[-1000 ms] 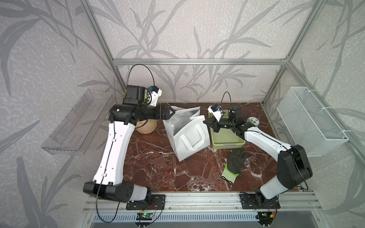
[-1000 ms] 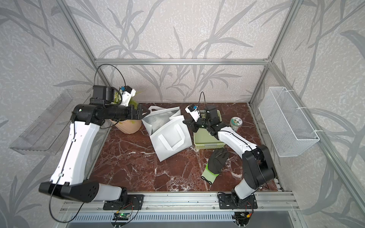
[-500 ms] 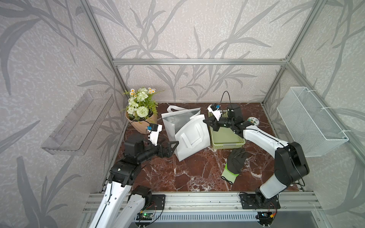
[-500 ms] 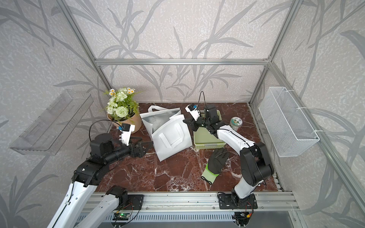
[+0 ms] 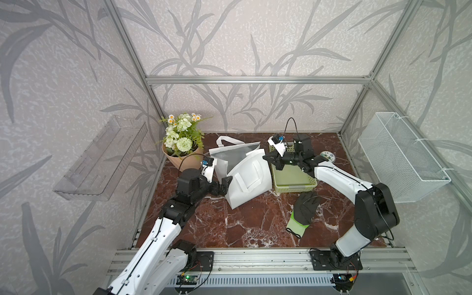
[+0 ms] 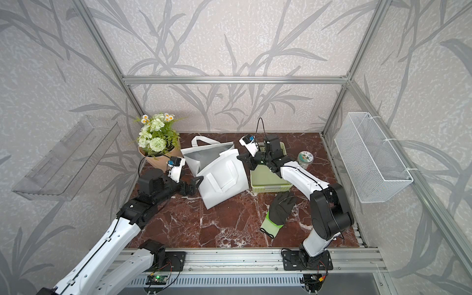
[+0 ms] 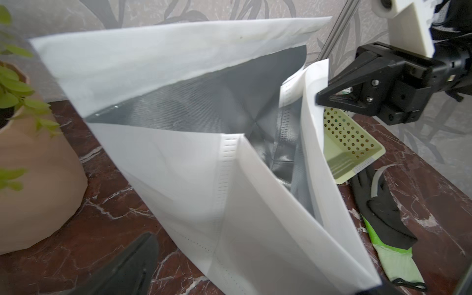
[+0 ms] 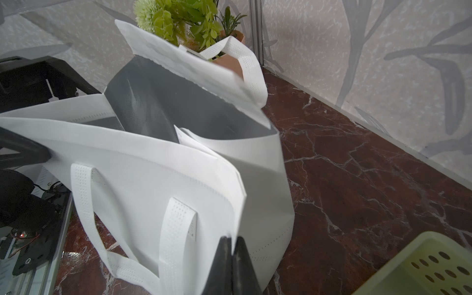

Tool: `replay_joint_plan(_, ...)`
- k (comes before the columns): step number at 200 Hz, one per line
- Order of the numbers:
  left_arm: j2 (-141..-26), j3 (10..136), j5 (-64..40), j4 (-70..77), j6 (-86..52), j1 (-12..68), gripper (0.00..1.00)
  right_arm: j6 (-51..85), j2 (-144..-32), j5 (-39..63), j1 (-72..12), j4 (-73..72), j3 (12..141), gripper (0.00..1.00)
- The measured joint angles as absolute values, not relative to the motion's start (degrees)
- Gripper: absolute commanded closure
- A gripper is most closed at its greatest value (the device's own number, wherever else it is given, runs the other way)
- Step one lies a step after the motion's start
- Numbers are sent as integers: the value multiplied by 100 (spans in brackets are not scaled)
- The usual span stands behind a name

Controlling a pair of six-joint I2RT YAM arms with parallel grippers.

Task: Place the ice pack in the delivery bag
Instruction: Close the delivery bag at the center of the board.

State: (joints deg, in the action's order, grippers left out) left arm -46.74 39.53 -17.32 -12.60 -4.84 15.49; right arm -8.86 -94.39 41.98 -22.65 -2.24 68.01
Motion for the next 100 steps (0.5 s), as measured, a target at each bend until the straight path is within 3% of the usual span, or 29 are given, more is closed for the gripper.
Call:
replay_joint_plan(38, -4842, 3953, -2276, -989, -355, 840, 0, -923, -9452, 4209, -2272, -204, 6899, 100)
replay_joint_plan(100, -5470, 3970, -2978, -532, -43, 432, 0, -932, -9472, 4209, -2265, -187, 6919, 100)
